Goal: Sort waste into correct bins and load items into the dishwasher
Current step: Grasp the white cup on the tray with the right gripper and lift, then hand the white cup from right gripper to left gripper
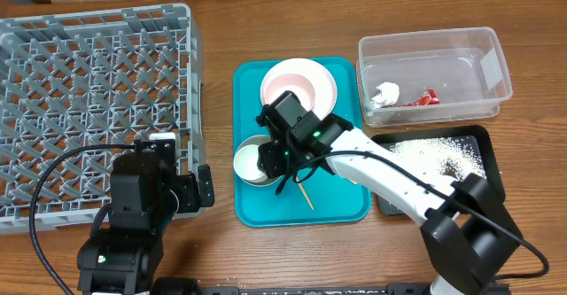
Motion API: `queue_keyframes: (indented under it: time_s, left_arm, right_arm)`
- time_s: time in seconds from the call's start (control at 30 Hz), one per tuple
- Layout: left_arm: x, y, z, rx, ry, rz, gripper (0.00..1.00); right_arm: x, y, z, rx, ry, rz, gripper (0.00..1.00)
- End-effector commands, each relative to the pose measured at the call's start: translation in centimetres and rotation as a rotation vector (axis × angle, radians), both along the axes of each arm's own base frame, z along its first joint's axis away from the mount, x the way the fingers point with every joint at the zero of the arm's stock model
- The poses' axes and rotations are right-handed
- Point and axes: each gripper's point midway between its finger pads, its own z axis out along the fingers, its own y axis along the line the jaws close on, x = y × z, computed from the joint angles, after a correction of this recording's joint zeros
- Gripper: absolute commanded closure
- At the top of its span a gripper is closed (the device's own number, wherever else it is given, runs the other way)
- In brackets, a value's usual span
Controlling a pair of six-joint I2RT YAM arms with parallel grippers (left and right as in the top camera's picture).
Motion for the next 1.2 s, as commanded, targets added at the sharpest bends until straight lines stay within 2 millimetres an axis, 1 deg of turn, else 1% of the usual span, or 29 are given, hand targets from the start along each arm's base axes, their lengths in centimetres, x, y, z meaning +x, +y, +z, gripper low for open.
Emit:
queue_keyframes:
  time_s: [0.0,0.07,0.1,0.13,0.23,0.27,0.3,0.37,0.43,0.5,0.6,0.67,0.73,0.87,0.97,1.07,1.17]
  left_arm:
    - [0.2,0.0,0.6,0.000,-0.015,0.002,0.00]
    - [0.2,0.0,0.7,0.000,-0.015,0.002,0.00]
    - [0.2,0.0,0.6,0.000,-0.015,0.002,0.00]
    - [0.2,0.0,0.6,0.000,-0.015,0.002,0.00]
    - [0.2,0.0,0.7,-0.003,-0.015,0.004,0.00]
    - [0.2,-0.1,0.7,-0.008,-0.015,0.008,0.00]
    - [0.2,-0.2,0.7,-0.033,-0.015,0.019,0.00]
    - [0.4,-0.8,0.9,-0.072,-0.022,0.010,0.00]
    - [0.5,-1.7,1.2,-0.121,-0.032,-0.009,0.00]
    - [0.8,-2.8,1.6,-0.181,-0.044,-0.042,0.00]
    - [1.4,-4.7,2.1,-0.269,-0.053,-0.114,0.00]
    - [1.9,-6.1,2.4,-0.329,-0.051,-0.173,0.00]
    - [2.3,-7.8,2.7,-0.398,-0.048,-0.249,0.00]
    - [3.4,-11.6,4.2,-0.562,-0.062,-0.441,0.00]
    - [3.9,-14.1,5.8,-0.680,-0.094,-0.609,0.00]
    - [3.8,-15.8,7.4,-0.774,-0.134,-0.773,0.00]
    - [3.6,-16.8,8.7,-0.831,-0.176,-0.910,0.00]
  right_arm:
    - [1.0,-0.7,-1.2,-0.046,-0.008,-0.086,0.79]
    - [1.4,-0.9,-1.1,-0.049,-0.016,-0.100,0.87]
    - [1.9,-1.1,-0.9,-0.047,-0.022,-0.113,0.93]
    - [2.3,-1.3,-0.6,-0.043,-0.026,-0.122,0.96]
    - [3.7,-2.3,0.9,-0.034,-0.038,-0.161,0.96]
    - [4.3,-2.7,1.8,-0.028,-0.045,-0.178,0.96]
    - [5.4,-3.6,3.7,-0.014,-0.069,-0.194,0.96]
    - [6.4,-4.8,6.2,0.007,-0.094,-0.229,0.96]
    - [7.5,-6.6,9.1,0.037,-0.130,-0.277,0.96]
    - [8.3,-8.6,11.4,0.067,-0.160,-0.326,0.96]
    - [8.7,-11.4,13.6,0.122,-0.150,-0.380,0.96]
    - [8.5,-12.2,14.1,0.170,-0.103,-0.384,0.96]
    - [7.6,-12.2,14.6,0.254,-0.025,-0.339,0.96]
    - [5.3,-10.5,16.6,0.446,0.072,-0.165,0.96]
    - [4.3,-9.7,17.8,0.526,0.110,-0.104,0.96]
    - [3.4,-9.0,18.9,0.593,0.144,-0.059,0.96]
    - [2.7,-8.5,20.2,0.666,0.167,-0.007,0.96]
